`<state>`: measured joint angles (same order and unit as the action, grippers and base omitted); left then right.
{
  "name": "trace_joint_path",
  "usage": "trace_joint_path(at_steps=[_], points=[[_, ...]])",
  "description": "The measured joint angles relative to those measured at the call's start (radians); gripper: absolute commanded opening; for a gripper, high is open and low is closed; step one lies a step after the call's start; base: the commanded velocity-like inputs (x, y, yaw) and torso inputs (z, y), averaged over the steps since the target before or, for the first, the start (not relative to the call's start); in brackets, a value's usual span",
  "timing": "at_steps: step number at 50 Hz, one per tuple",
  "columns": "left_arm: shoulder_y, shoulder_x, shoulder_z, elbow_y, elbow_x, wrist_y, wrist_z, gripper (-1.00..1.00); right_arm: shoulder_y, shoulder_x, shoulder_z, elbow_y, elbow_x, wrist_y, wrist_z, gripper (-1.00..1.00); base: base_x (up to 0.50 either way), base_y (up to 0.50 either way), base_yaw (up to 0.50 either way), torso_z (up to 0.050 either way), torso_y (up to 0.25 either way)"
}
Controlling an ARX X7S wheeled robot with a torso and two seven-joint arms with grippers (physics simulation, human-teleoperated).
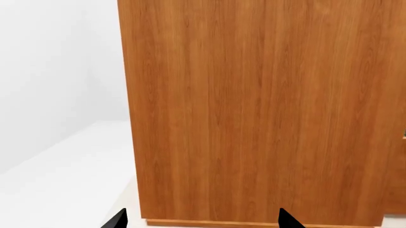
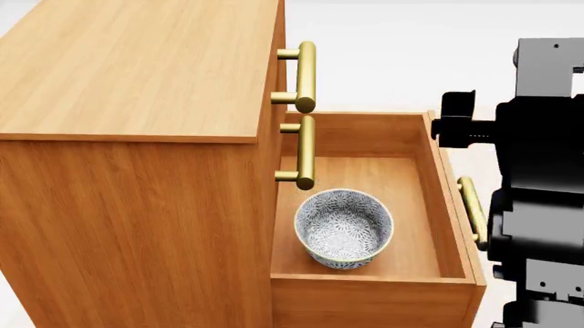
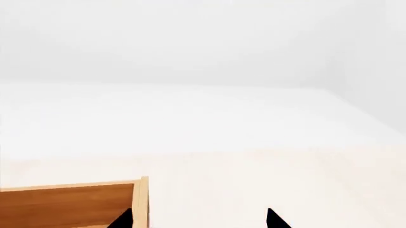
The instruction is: Put the bowl in the bottom drawer of the cabinet and close it.
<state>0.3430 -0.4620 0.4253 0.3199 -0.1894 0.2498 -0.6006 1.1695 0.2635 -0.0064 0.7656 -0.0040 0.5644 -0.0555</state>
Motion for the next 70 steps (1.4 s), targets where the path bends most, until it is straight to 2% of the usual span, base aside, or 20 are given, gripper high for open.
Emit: trace_joint_path(at_steps=[13, 27, 48, 70], points=[[0.002, -0.004, 0.004, 0.000, 0.004, 0.018, 0.005, 1.00, -0.129, 0.063, 0.081, -0.210, 0.027, 0.058, 0.034, 1.00, 0.00, 0.00, 0.00, 0.000, 0.000], [0.002, -0.007, 0.008, -0.001, 0.012, 0.023, 0.005, 1.00, -0.266, 0.108, 0.150, -0.340, 0.043, 0.055, 0.060, 1.00, 0.00, 0.00, 0.00, 0.000, 0.000], [0.001, -0.009, 0.012, -0.003, 0.020, 0.023, 0.000, 1.00, -0.418, 0.127, 0.199, -0.375, 0.047, -0.014, 0.087, 1.00, 0.00, 0.00, 0.00, 0.000, 0.000], [-0.001, -0.010, 0.015, -0.001, 0.019, 0.015, -0.004, 1.00, -0.484, 0.127, 0.206, -0.314, 0.046, -0.090, 0.094, 1.00, 0.00, 0.00, 0.00, 0.000, 0.000]])
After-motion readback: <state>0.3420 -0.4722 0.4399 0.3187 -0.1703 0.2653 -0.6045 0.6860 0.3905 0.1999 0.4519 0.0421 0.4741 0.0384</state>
